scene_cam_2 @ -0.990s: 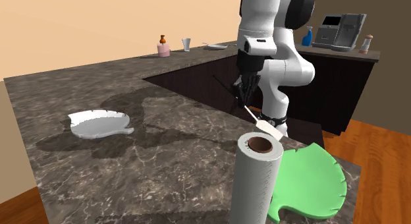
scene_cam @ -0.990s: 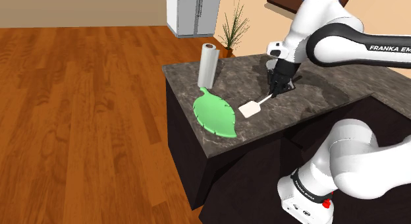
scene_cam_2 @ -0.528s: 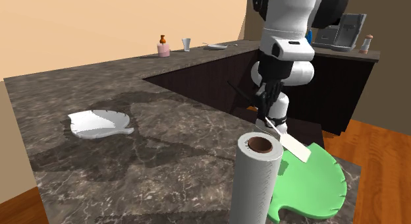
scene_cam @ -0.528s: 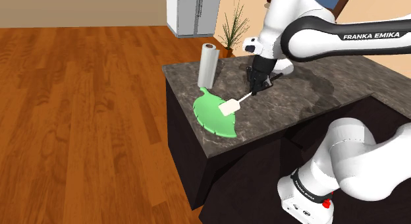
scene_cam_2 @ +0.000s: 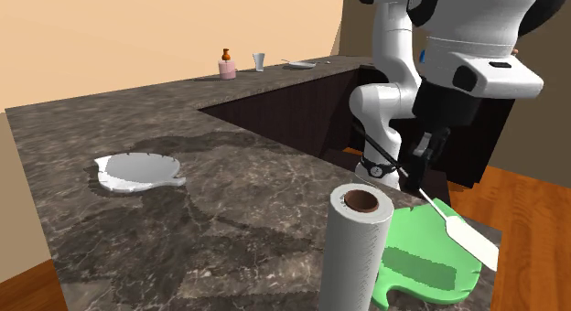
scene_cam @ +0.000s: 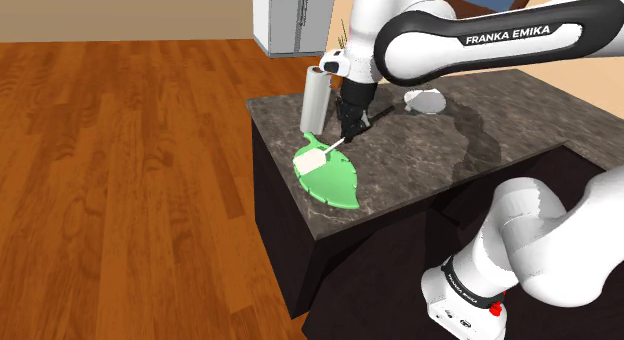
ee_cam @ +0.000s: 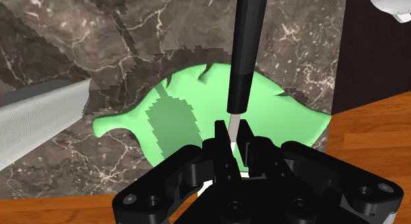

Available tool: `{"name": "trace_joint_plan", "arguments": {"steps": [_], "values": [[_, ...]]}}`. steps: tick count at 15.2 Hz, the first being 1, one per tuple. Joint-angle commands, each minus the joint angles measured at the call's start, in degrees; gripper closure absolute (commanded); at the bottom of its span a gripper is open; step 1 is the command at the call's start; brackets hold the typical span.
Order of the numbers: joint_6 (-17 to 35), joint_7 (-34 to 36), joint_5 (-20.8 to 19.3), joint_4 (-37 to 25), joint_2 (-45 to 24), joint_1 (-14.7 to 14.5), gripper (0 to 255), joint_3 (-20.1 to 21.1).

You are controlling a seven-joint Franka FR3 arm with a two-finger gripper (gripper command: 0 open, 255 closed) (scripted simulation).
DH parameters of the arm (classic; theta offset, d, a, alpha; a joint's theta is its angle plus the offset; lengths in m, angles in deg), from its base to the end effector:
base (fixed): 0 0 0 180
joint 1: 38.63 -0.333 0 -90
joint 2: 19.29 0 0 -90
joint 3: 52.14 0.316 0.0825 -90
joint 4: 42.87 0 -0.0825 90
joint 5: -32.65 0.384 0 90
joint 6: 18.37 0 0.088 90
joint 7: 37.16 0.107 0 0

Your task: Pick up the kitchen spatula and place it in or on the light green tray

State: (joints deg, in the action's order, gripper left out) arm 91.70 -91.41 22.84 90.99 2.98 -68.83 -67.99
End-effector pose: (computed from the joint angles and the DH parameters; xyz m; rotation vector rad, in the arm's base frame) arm 0.4230 0.0892 0.4760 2.4855 1.8523 -0.0822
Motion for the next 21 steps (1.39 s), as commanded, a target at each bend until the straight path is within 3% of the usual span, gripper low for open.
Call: {"name": "trace_joint_plan", "arguments": {"steps": [1,17,21], "values": [[0.38,1.21,1.73,-4.51,-5.12,-1.46,255,0.81],[13.26,1.29,1.84,3.76,-9.79,-1.33,255,-0.22],[13.26,1.29,1.84,3.76,-9.79,-1.33,255,-0.22]]}}
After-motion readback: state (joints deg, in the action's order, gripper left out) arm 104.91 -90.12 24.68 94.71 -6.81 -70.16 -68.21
